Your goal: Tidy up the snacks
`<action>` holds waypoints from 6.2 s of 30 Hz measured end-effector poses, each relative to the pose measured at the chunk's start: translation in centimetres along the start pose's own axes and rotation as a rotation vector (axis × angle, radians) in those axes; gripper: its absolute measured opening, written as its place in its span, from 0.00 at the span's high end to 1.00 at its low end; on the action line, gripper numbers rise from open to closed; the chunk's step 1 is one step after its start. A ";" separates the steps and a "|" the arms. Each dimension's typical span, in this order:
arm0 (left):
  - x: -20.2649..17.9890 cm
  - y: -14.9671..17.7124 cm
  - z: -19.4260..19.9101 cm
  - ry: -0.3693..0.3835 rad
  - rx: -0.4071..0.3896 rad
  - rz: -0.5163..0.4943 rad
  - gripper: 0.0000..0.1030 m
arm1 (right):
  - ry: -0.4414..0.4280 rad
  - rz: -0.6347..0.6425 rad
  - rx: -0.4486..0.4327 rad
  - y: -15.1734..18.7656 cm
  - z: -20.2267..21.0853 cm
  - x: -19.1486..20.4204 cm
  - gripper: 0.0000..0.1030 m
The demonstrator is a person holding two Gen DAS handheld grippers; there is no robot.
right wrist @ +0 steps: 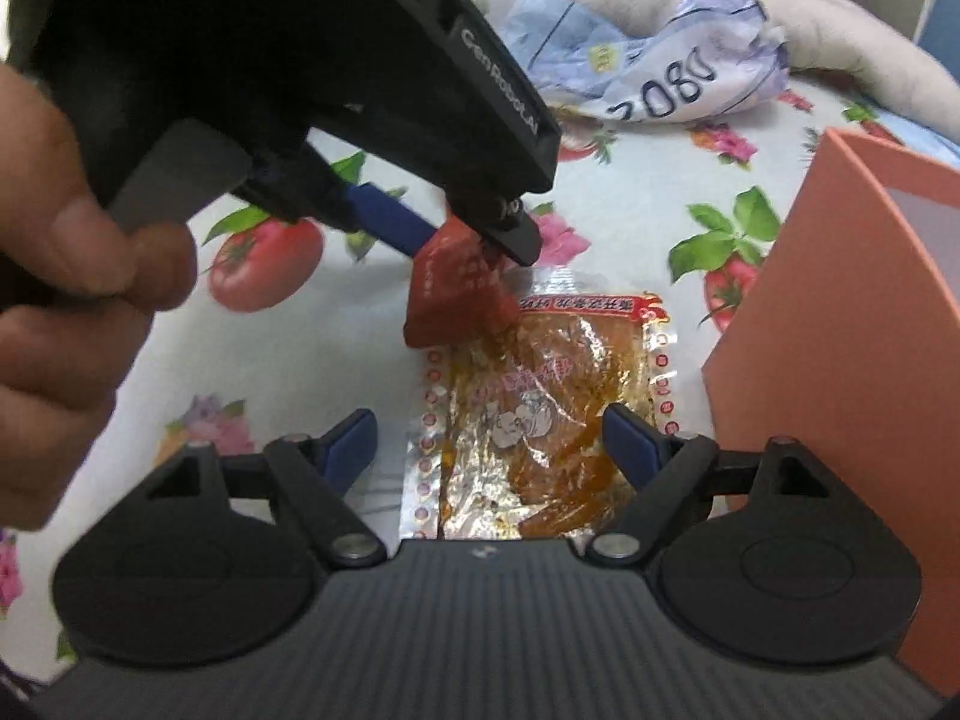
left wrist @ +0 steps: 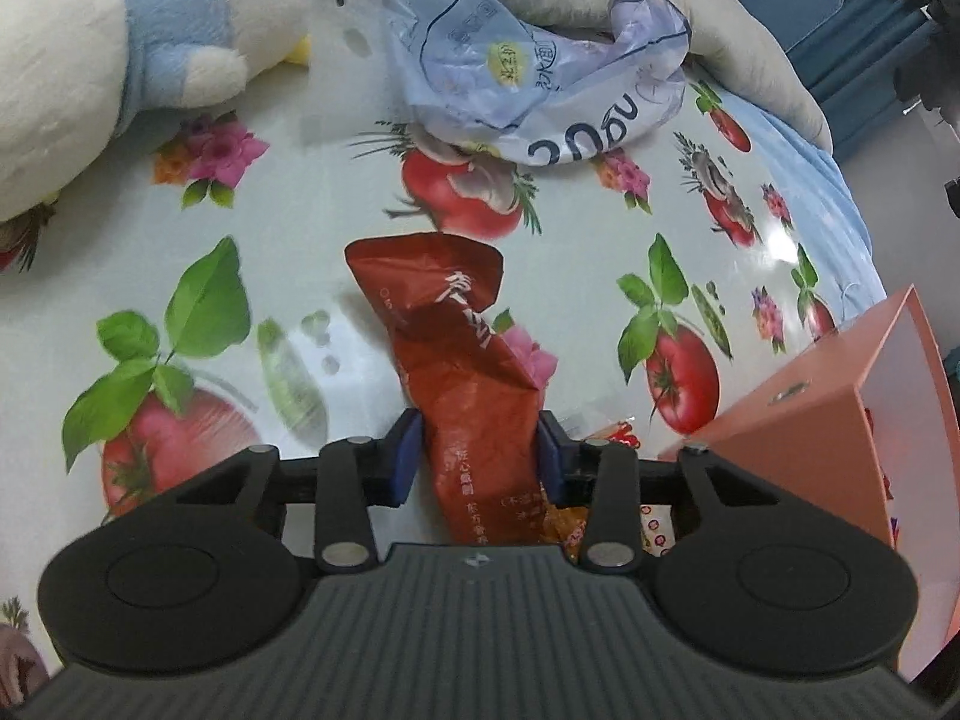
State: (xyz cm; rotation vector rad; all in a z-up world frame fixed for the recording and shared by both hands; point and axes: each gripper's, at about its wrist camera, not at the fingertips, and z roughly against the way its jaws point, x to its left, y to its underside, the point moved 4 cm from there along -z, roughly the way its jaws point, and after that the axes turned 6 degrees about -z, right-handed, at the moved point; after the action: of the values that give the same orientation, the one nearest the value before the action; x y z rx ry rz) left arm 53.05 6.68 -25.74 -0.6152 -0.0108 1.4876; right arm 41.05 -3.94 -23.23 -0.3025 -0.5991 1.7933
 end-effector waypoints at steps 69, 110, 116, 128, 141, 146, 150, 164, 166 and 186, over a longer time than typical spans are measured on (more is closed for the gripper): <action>-5.0 26.1 21.7 -0.182 -0.295 0.224 0.59 | -0.163 0.008 -0.163 9.0 15.3 0.1 0.68; -28.1 29.5 26.2 0.051 -0.312 -0.087 0.59 | 0.020 -0.272 -0.341 17.6 38.4 -13.1 0.67; -28.9 25.2 22.1 0.058 -0.260 -0.086 0.59 | 0.035 -0.298 -0.320 15.2 35.7 -16.1 0.67; -29.9 15.7 11.3 0.069 -0.150 -0.103 0.59 | 0.079 -0.290 -0.248 9.9 27.9 -23.6 0.67; -30.2 11.9 4.2 0.079 -0.052 -0.171 0.59 | 0.094 -0.344 -0.157 8.0 20.1 -27.5 0.65; -30.3 12.4 5.0 0.076 -0.071 -0.175 0.40 | 0.112 -0.351 -0.151 7.9 19.9 -27.2 0.57; -30.6 12.6 7.4 0.073 -0.121 -0.177 0.38 | 0.126 -0.354 -0.176 7.8 21.4 -27.3 0.50; -30.8 19.0 18.5 0.025 -0.251 -0.156 0.37 | 0.077 -0.348 -0.283 10.6 30.3 -22.8 0.50; -30.8 19.9 20.2 0.018 -0.275 -0.158 0.37 | 0.071 -0.345 -0.302 11.3 31.8 -22.0 0.50; -32.3 29.1 32.5 0.006 -0.475 -0.186 0.37 | 0.065 -0.313 -0.490 16.9 42.6 -16.8 0.50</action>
State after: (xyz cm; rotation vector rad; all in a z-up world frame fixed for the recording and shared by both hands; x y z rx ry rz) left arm 10.43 -12.21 2.17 -0.9722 -0.4156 1.3063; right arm 11.31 -33.68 1.63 -0.5638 -0.9819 1.3157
